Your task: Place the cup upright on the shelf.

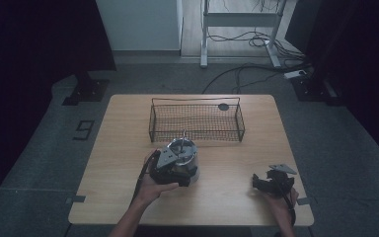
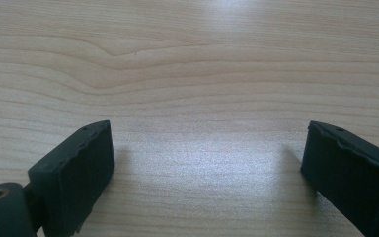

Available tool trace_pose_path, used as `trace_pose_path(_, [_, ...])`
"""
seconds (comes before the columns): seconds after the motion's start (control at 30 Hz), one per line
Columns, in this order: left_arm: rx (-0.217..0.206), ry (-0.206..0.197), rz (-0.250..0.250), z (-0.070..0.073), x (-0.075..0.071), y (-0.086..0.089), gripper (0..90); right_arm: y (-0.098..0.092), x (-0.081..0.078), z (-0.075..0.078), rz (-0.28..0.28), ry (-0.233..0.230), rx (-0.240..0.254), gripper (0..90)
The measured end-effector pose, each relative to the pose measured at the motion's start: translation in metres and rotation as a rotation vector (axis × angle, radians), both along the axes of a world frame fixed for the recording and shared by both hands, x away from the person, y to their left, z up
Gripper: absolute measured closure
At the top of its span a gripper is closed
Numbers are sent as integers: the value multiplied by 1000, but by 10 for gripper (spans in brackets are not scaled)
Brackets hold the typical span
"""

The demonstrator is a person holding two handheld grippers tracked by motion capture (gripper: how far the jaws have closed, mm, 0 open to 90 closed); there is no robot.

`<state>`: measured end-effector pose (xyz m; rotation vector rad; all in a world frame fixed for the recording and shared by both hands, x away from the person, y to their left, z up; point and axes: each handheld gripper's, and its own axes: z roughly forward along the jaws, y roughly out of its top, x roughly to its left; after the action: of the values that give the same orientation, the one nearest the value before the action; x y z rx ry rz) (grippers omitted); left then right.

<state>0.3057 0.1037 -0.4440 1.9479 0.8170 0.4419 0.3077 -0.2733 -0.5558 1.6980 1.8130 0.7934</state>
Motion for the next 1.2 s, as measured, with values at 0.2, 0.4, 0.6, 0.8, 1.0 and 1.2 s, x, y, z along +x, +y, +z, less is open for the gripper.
trace_pose_path(0.2, [-2,-4,13,5,3,4,43,0,0,0,0,0,0,58])
trace_pose_path(0.4, [-11,-2,19,9,8,8,43,0,0,0,-1,0,1,58])
trace_pose_path(0.6, [-18,0,39,13,15,15,43,0,0,0,-1,0,1,59])
trace_pose_path(0.8, [-17,-5,52,17,19,20,43,0,0,0,-1,-1,0,58])
trace_pose_path(1.0, [-32,6,75,20,26,27,43,0,0,0,-1,-1,0,60])
trace_pose_path(1.2, [-47,9,92,20,32,32,43,0,0,0,-2,-1,0,61])
